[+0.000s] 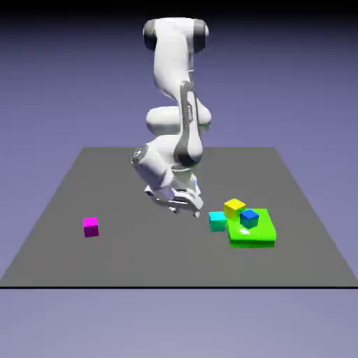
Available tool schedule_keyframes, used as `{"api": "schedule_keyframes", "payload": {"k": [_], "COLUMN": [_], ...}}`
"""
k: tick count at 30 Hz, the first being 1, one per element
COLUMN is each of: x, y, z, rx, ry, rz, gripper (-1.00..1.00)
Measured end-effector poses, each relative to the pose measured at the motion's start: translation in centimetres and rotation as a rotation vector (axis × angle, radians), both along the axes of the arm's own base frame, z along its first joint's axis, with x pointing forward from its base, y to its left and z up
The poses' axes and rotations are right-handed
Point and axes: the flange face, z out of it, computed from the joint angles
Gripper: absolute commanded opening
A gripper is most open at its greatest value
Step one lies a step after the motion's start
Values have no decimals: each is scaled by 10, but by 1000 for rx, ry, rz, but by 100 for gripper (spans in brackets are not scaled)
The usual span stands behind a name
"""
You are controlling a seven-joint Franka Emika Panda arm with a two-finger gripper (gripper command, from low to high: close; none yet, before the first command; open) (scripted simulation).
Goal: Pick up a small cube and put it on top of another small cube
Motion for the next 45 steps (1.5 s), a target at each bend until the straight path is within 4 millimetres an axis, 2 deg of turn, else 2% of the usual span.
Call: {"api": "schedule_keyframes", "payload": {"k": [7,10,12,16,17,19,24,32,39,42,45], "x": [-42,-54,-56,-59,-61,-60,-58,-53,-48,-43,-34], "y": [17,22,22,63,69,69,22,46,56,67,76], "z": [-51,-68,-71,-103,-108,-108,-73,-41,-8,15,34], "rx": [279,388,412,412,412,412,411,420,338,298,354], "ry": [311,403,419,419,419,419,437,609,702,682,538], "rz": [-304,-449,-483,-482,-483,-484,-484,-440,-408,-427,-445], "gripper": [0,0,0,0,-100,-100,-100,-100,-100,-100,-100]}}
